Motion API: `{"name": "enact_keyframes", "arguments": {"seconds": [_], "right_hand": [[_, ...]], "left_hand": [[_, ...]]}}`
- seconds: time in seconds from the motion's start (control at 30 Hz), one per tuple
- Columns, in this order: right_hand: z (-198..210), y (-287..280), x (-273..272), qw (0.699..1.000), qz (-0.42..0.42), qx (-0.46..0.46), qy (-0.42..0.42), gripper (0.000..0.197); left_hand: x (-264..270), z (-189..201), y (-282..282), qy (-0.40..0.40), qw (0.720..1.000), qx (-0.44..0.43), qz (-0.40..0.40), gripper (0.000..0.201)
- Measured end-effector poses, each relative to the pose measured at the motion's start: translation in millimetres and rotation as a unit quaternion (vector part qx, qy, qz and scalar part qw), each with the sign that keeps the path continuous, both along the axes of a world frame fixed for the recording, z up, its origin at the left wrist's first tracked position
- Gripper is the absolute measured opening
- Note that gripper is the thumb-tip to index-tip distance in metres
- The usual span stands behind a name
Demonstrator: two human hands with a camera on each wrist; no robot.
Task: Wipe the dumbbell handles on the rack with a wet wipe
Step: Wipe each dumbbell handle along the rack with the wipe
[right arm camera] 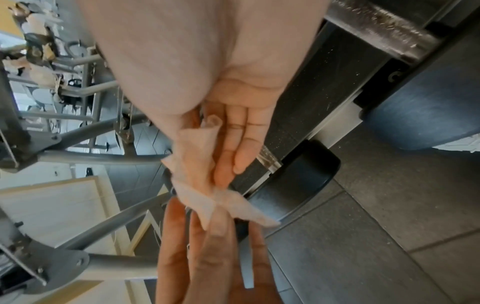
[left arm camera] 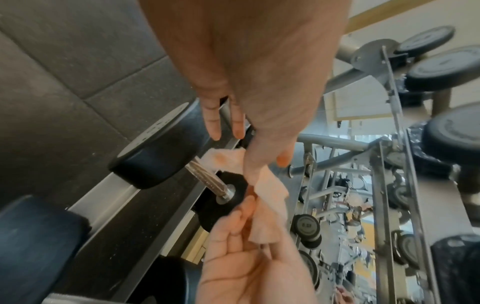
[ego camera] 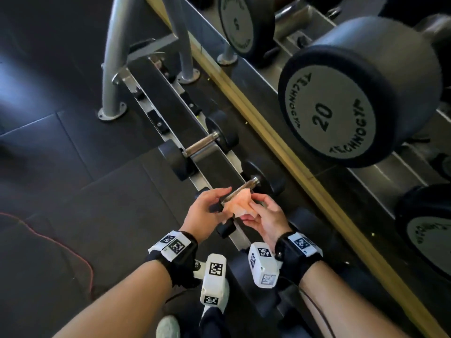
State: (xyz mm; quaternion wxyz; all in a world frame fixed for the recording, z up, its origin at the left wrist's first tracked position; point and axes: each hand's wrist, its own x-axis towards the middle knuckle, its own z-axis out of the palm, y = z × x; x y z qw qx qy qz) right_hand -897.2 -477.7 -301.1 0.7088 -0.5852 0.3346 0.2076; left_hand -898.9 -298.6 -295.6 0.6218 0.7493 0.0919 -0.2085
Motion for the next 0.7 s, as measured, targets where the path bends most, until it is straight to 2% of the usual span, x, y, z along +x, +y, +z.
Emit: {"name": "enact_keyframes", "arguments": {"seconds": [0.1, 0.2, 0.3, 0.4, 0.47, 0.53, 0.6, 0.7], "right_hand": [[8, 7, 14, 0.999, 0.035, -0.009, -0.017, 0.022], [13, 15, 27, 0.997, 0.062, -0.037, -0.022, 0.027], [13, 21, 40, 0.995, 0.077, -0.06, -0.018, 0.026], [13, 23, 46, 0.996, 0.084, -0.004, 0.0, 0.043], [11, 20, 47, 0.994, 0.107, 0.006, 0.003, 0.055], [8, 19, 46, 0.992, 0.126, 0.002, 0.0, 0.047], [6, 19, 45, 0.99, 0.138, -0.031, -0.014, 0.041], [8, 21, 44, 0.983, 0.163, -0.076, -0.035, 0.061]], "left_hand": [[9, 12, -4, -0.028, 0.998, 0.059, 0.002, 0.026], [22, 15, -4, 0.006, 0.996, 0.07, 0.056, 0.007], [34, 16, 0, 0.06, 0.994, 0.062, 0.06, 0.017], [46, 16, 4, 0.119, 0.985, -0.029, 0.119, 0.017], [51, 20, 7, 0.127, 0.977, -0.082, 0.152, 0.021], [53, 22, 10, 0.129, 0.973, -0.103, 0.164, 0.031], [55, 23, 12, 0.124, 0.97, -0.116, 0.173, 0.029], [55, 23, 15, 0.132, 0.964, -0.141, 0.185, 0.019]]}}
